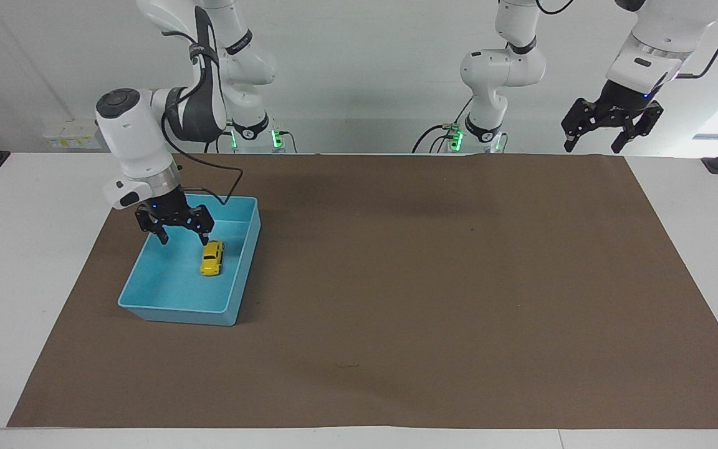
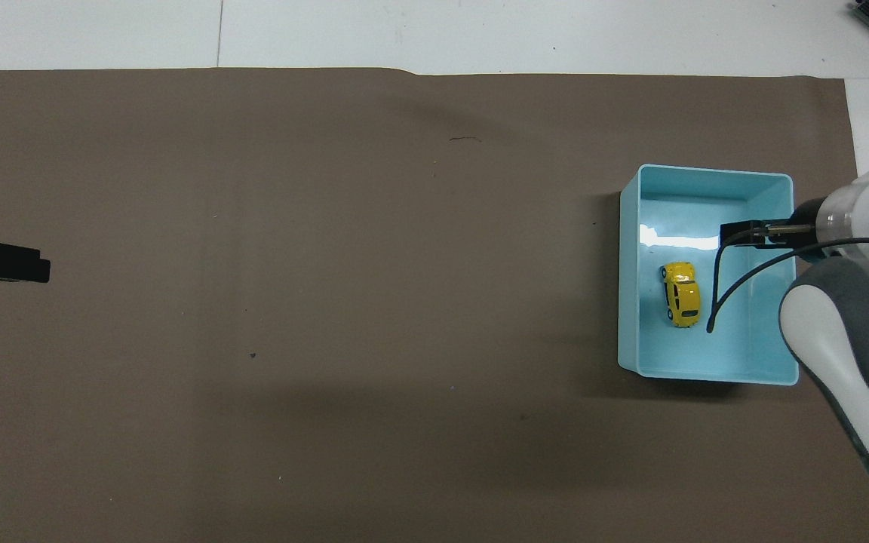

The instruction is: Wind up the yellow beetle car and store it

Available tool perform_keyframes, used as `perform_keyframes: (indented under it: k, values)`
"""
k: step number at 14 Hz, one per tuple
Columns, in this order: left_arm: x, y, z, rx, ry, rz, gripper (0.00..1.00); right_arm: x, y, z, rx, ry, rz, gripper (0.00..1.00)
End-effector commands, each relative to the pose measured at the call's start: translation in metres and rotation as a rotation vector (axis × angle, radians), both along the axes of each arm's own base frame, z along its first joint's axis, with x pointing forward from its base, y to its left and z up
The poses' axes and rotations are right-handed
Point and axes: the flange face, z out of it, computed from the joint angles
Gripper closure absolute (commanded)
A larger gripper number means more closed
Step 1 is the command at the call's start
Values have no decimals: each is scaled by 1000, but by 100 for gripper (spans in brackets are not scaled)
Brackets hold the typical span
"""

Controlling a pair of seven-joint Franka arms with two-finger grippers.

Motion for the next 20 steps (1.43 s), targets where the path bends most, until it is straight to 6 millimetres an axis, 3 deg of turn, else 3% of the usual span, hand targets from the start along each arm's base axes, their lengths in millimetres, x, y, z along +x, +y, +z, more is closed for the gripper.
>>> perform_keyframes:
  k: [1, 6, 8, 10, 12, 15, 20]
  values:
    - [-2, 2, 2, -11, 6, 3, 0, 3, -12, 42, -12, 43, -71, 0]
    - [-2, 2, 2, -11, 6, 3, 0, -19, -6, 107, 30, 108, -194, 0]
    - [-2, 2, 2, -11, 6, 3, 0, -22, 9, 126, 35, 126, -213, 0]
    - [-2, 2, 2, -11, 6, 3, 0, -24, 46, 128, 34, 128, -191, 0]
    - [-2, 3, 2, -11, 6, 5, 0, -22, 41, 129, 29, 127, -149, 0]
    - [-2, 2, 2, -11, 6, 3, 0, -26, 30, 148, 27, 153, -107, 0]
    - [-2, 3, 2, -11, 6, 5, 0, -32, 34, 161, 21, 138, -65, 0]
